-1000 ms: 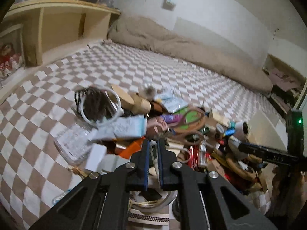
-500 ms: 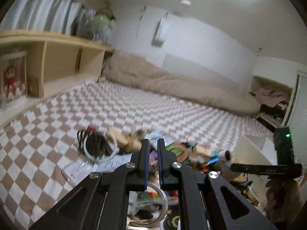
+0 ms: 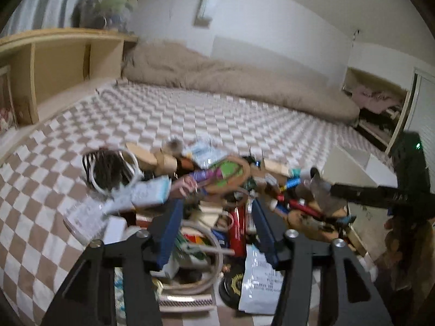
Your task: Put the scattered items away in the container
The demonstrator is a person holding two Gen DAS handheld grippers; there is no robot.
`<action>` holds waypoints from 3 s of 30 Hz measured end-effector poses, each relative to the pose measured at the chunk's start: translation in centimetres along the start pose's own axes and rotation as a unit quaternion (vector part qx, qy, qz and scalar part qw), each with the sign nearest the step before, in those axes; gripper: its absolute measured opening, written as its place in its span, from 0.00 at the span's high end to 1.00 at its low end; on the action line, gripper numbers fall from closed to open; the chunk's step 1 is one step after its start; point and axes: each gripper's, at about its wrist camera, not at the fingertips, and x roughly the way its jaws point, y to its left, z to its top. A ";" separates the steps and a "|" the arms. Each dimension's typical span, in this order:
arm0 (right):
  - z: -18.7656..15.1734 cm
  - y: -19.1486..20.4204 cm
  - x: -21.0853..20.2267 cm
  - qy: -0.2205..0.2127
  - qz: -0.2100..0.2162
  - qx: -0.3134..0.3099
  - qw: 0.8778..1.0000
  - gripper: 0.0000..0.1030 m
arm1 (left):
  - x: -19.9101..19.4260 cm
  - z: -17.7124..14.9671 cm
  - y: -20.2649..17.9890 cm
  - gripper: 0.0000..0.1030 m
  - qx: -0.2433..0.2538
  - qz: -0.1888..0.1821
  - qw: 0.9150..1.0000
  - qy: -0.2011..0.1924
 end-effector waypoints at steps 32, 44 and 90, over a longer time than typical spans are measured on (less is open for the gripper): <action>-0.3 0.0 -0.1 0.008 0.005 0.003 1.000 0.45 | 4.3 -2.5 -0.3 0.96 0.011 0.099 0.988 0.115; -0.6 0.0 -0.3 0.012 0.010 0.004 1.000 0.45 | 5.2 -3.2 -1.6 0.47 0.039 0.130 0.984 0.118; -0.6 -0.2 -0.4 0.020 0.018 0.011 1.000 0.45 | 5.7 -3.5 -0.5 0.76 0.033 0.206 0.970 0.127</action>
